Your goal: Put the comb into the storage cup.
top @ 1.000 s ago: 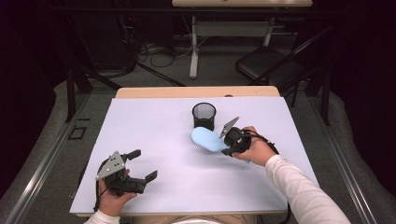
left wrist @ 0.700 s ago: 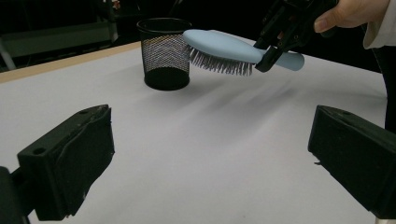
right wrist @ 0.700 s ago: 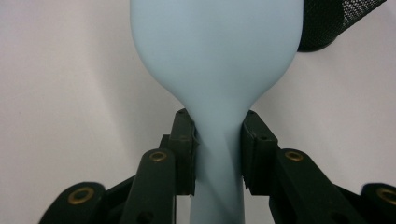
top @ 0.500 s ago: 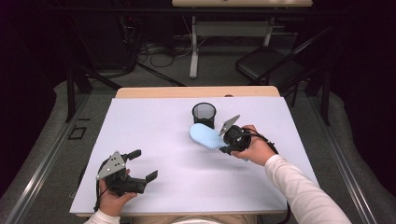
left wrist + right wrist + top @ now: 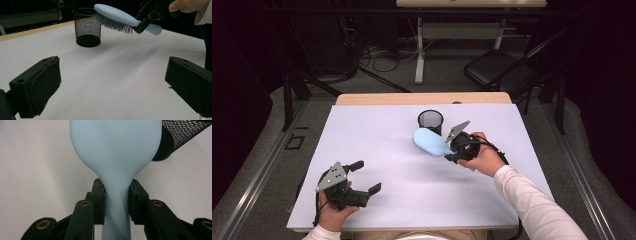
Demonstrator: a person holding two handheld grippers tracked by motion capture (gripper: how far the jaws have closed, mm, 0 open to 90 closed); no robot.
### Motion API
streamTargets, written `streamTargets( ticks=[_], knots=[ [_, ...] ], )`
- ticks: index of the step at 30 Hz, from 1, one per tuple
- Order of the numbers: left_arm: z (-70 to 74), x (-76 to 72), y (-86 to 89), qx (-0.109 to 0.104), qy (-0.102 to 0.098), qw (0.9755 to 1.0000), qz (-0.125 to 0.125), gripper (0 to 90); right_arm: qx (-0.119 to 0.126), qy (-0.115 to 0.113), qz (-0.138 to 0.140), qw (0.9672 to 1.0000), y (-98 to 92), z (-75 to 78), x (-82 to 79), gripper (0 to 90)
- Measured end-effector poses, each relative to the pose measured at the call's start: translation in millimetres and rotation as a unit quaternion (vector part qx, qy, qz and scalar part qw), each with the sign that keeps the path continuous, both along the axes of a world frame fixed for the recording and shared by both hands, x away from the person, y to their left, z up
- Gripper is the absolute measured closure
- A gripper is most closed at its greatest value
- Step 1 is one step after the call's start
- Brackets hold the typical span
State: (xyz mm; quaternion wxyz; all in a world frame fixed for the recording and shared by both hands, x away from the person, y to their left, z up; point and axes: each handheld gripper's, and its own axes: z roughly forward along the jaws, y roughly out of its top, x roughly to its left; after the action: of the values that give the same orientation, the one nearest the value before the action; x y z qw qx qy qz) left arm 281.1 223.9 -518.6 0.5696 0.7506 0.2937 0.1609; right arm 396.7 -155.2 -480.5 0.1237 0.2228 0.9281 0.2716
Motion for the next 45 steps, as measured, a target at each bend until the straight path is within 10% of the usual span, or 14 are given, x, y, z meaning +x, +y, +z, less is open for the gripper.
streamTargets(
  ticks=[45],
  knots=[
    [-0.7, 0.1, 0.5, -0.004, -0.005, 1.0000, 0.003, 0.3, 0.092, -0.073, -0.032, 0.9925, 11.6, 33.9, -0.5, 69.8]
  ],
)
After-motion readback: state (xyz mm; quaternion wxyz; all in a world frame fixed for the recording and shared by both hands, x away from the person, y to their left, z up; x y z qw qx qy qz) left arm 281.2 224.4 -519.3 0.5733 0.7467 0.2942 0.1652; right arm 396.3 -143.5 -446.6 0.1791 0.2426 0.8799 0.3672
